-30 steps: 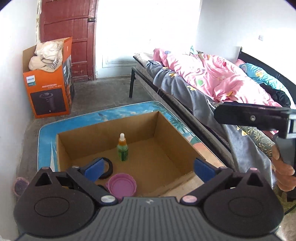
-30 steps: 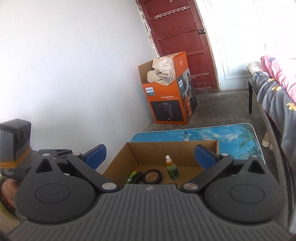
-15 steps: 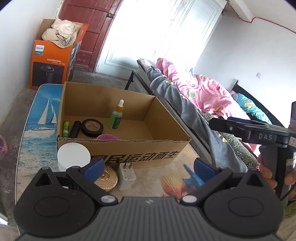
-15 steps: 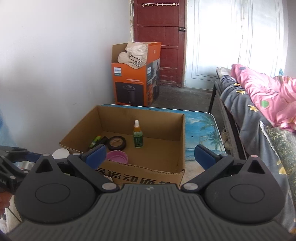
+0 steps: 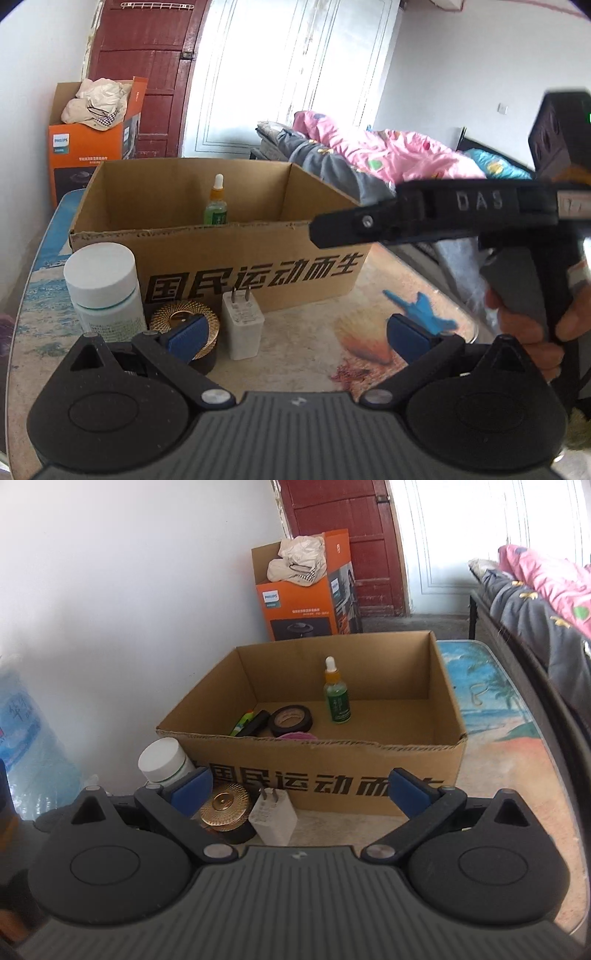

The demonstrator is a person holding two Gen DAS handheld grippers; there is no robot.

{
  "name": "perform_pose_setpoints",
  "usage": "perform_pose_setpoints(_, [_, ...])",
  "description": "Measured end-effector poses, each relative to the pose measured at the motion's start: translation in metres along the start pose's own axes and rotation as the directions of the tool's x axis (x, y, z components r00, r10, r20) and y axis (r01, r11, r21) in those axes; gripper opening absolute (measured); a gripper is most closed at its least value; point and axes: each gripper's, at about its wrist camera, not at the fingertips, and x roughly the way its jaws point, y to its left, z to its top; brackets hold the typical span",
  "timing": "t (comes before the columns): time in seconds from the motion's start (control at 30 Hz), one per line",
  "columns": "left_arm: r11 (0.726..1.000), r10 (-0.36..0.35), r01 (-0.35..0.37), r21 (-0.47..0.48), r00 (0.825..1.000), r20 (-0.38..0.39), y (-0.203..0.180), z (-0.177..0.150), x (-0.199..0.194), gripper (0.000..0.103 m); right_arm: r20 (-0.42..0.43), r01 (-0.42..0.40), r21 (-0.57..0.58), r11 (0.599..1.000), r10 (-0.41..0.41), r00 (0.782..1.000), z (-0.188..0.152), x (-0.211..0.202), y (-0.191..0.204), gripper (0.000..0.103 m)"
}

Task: Organize rigid objects
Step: 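Withdraw the right tool up out of the box, then reach the right tool down to the white charger plug and close on it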

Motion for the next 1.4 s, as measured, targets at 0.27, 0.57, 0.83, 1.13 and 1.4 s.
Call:
perform_pose_setpoints(0.27, [0.985,0.116,-0.111,0.136,0.993,-0.025,-0.013,-0.023,0.032,0.102,-0.083,-0.131,0.086,0.988,0.138,0.987,-0.003,0.053,-0.011,0.097])
perform_pose_setpoints(0.57, [0.966,0.147,-0.132,0.222,0.988,-0.054,-0.023,-0.027,0.06,0.095,-0.205,-0.199,0.279,0.939,0.261,0.943,-0.02,0.11,-0.039,0.055])
perform_pose_setpoints(0.83, [0.97,0.139,-0.118,0.213,0.987,-0.087,-0.023,-0.021,0.078,0.093,-0.25,-0.243,0.297,0.924,0.32,0.914,-0.018,0.13,-0.045,0.051])
perform_pose_setpoints(1.13, [0.971,0.024,0.002,0.239,0.994,-0.106,-0.027,-0.021,0.079,0.094,-0.292,-0.226,0.258,0.939,0.299,0.908,-0.017,0.125,-0.051,0.053])
perform_pose_setpoints(1.4, [0.951,-0.084,0.117,0.286,0.989,-0.125,-0.043,-0.02,0.079,0.094,-0.289,-0.178,0.282,0.943,0.261,0.921,-0.028,0.098,-0.073,0.053])
